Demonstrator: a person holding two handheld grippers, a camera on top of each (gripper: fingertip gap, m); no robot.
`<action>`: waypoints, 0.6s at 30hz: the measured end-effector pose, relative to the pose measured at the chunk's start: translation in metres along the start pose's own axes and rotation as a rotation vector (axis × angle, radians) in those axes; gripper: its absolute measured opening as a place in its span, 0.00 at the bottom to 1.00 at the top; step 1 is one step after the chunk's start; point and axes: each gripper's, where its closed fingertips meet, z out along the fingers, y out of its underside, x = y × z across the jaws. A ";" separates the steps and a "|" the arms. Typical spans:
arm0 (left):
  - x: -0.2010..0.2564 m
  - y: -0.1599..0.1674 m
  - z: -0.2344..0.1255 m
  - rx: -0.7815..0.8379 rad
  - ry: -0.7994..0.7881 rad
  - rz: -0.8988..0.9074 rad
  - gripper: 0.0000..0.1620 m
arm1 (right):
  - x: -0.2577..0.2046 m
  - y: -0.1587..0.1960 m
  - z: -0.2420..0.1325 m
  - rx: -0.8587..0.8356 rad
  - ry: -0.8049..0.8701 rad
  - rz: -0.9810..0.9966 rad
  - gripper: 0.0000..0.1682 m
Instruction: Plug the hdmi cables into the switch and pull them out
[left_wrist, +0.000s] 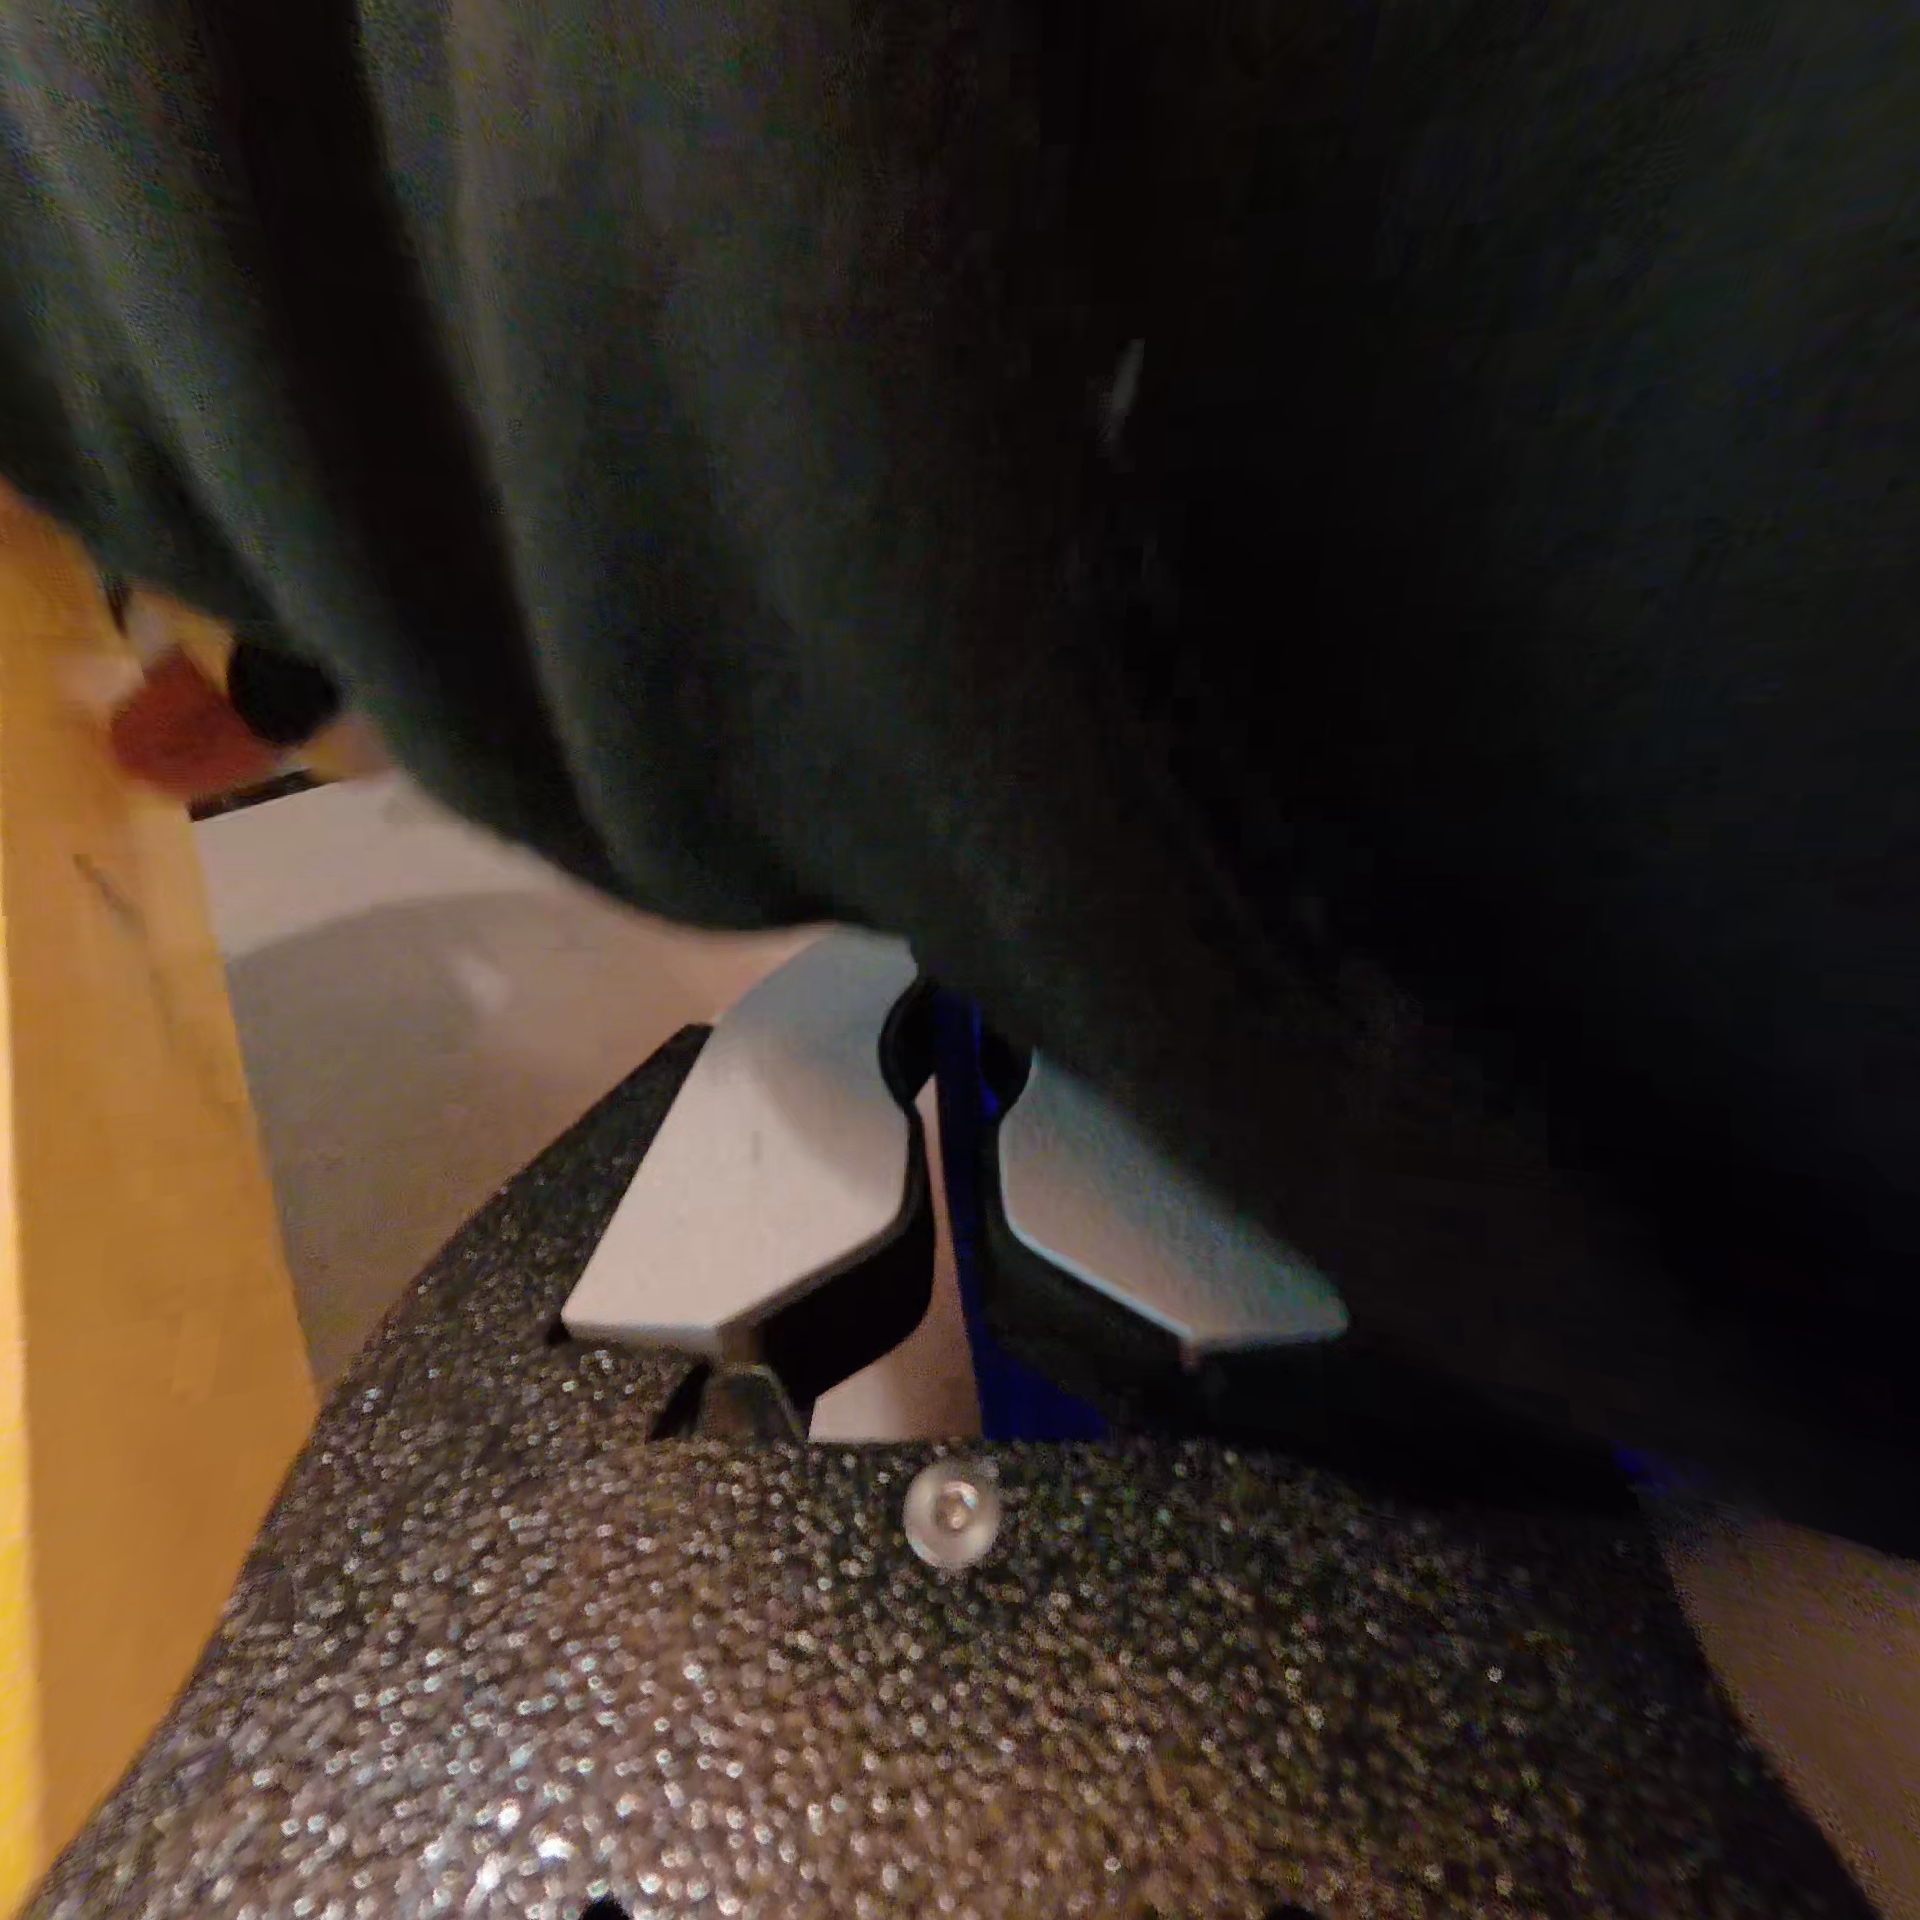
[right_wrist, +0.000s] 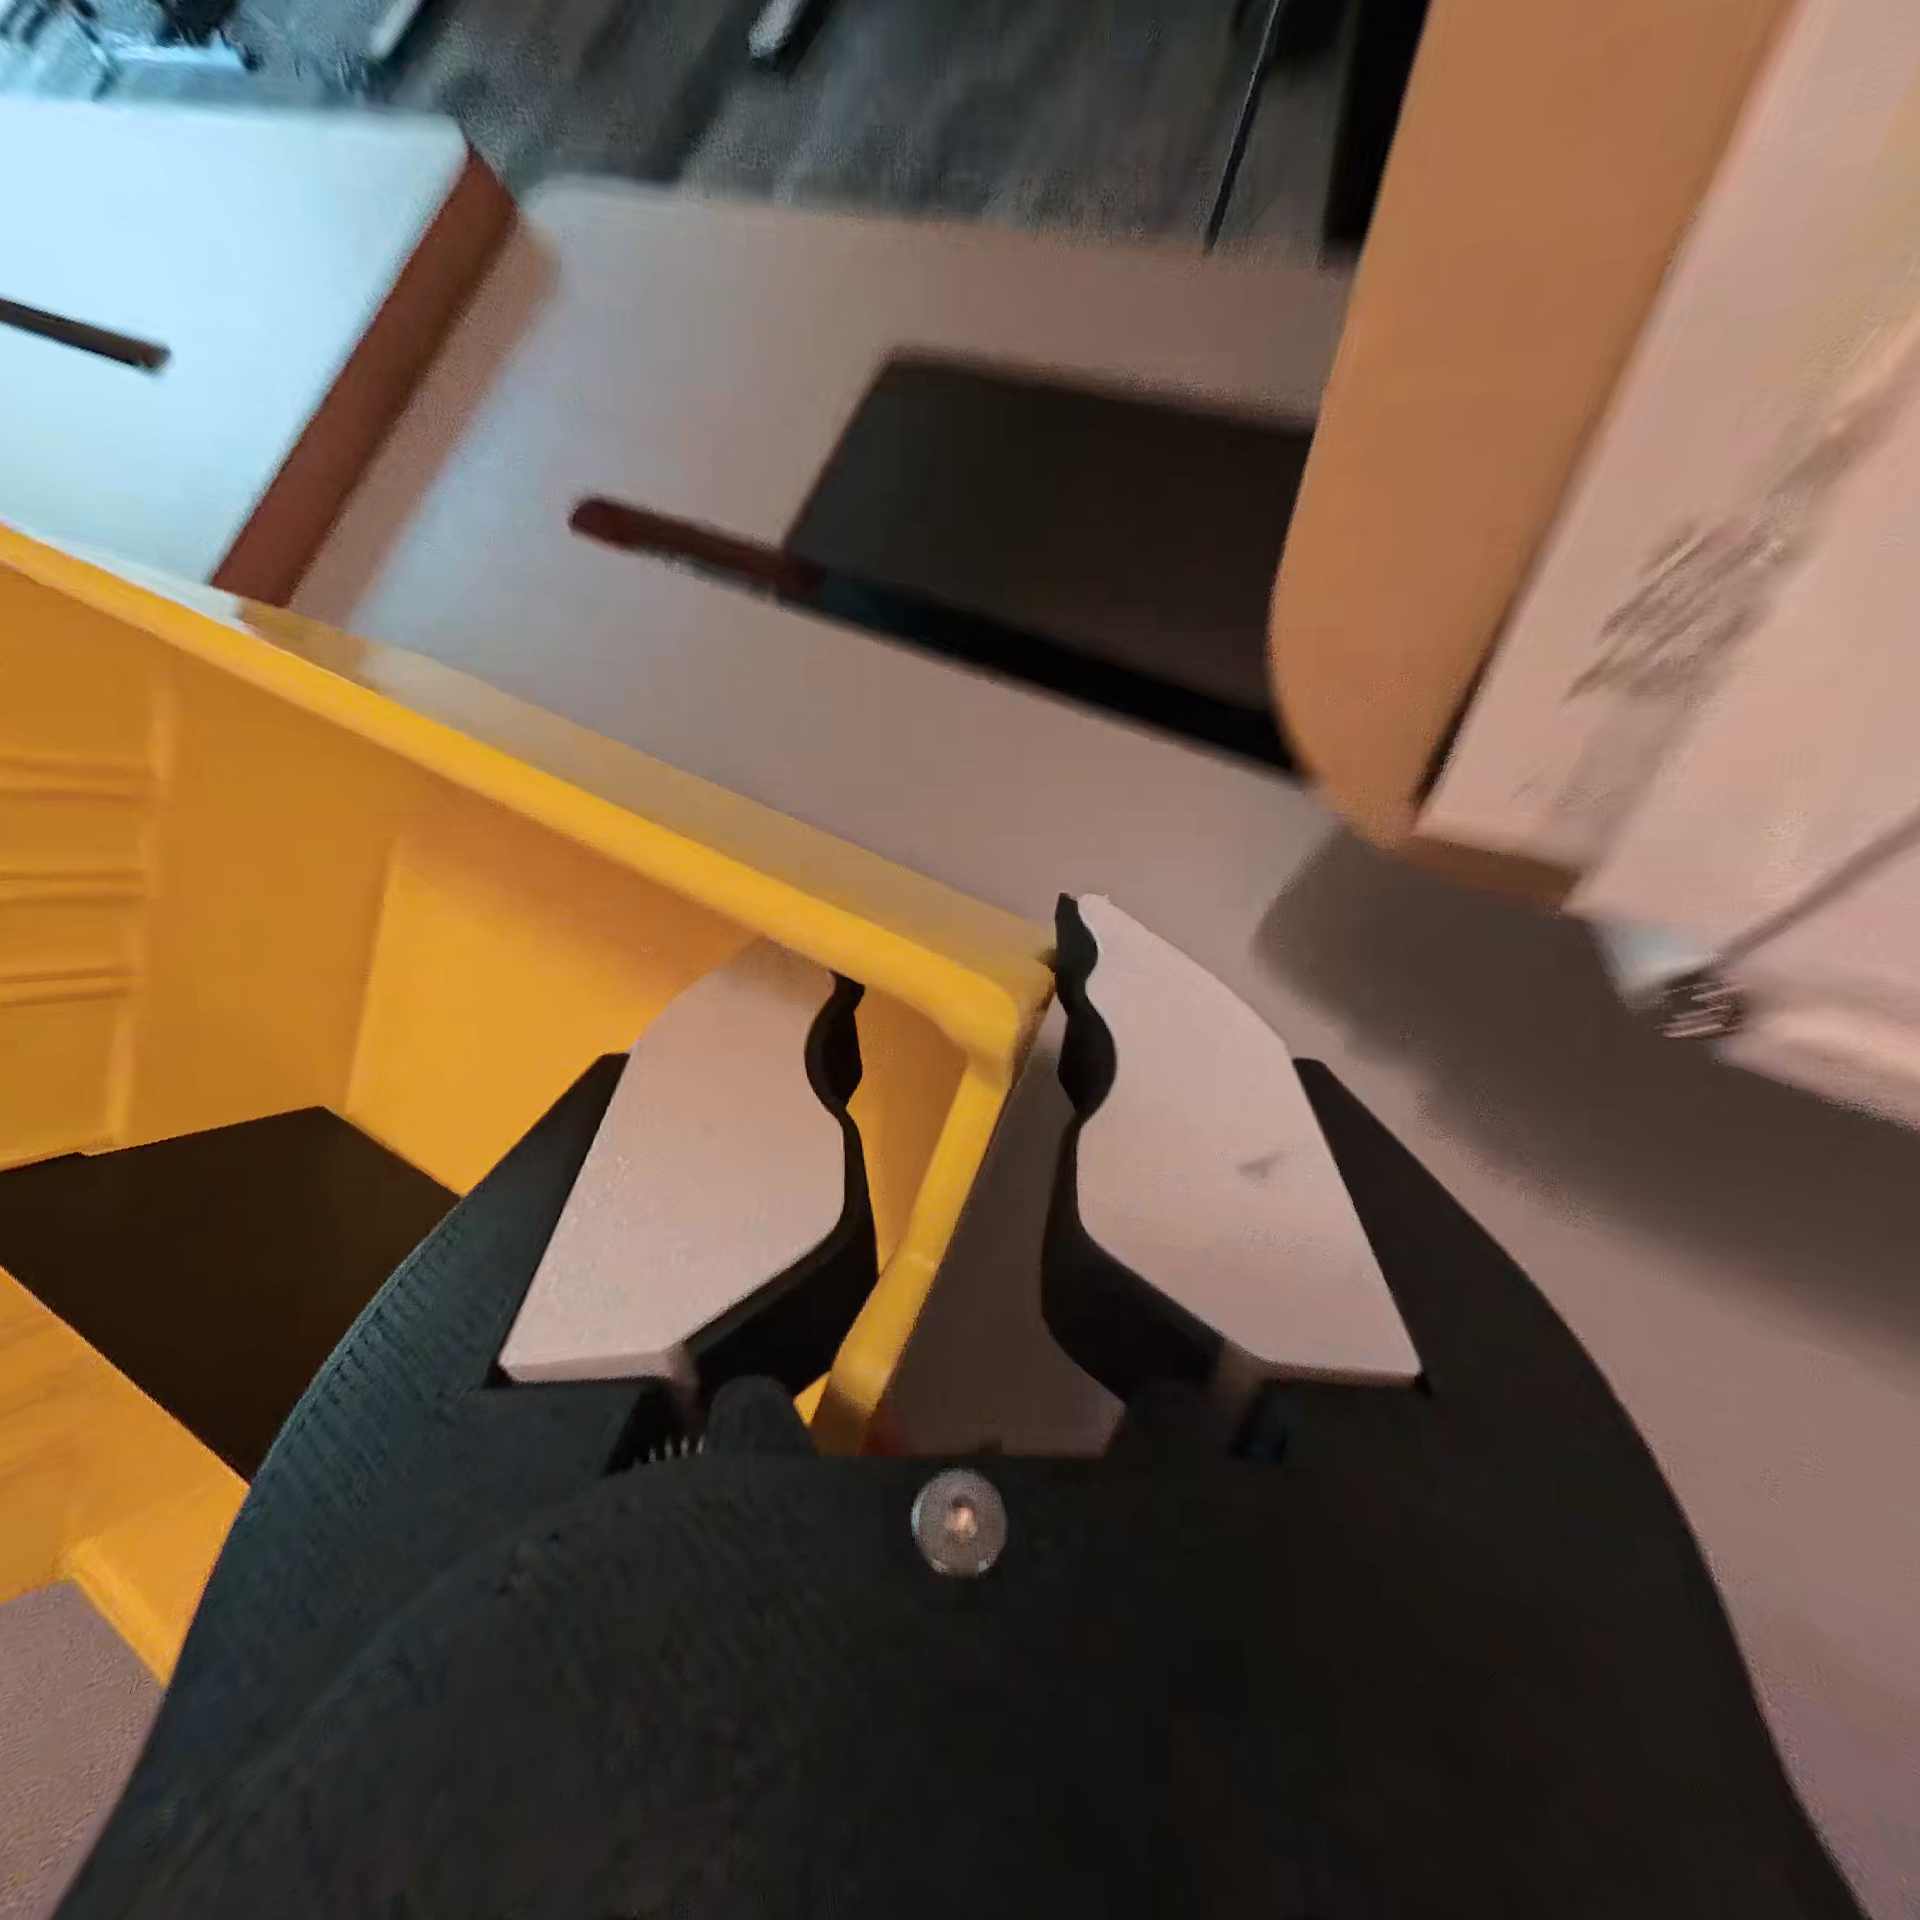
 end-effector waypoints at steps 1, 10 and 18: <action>0.000 0.000 0.000 -0.002 0.000 0.004 0.01 | 0.002 -0.018 -0.016 0.035 0.018 -0.034 0.21; -0.017 0.003 -0.002 -0.026 0.010 0.071 0.02 | 0.075 -0.144 -0.228 0.352 0.007 -0.001 0.21; -0.096 0.011 -0.025 -0.059 0.005 -0.024 0.02 | 0.227 -0.082 -0.405 0.402 0.047 0.110 0.20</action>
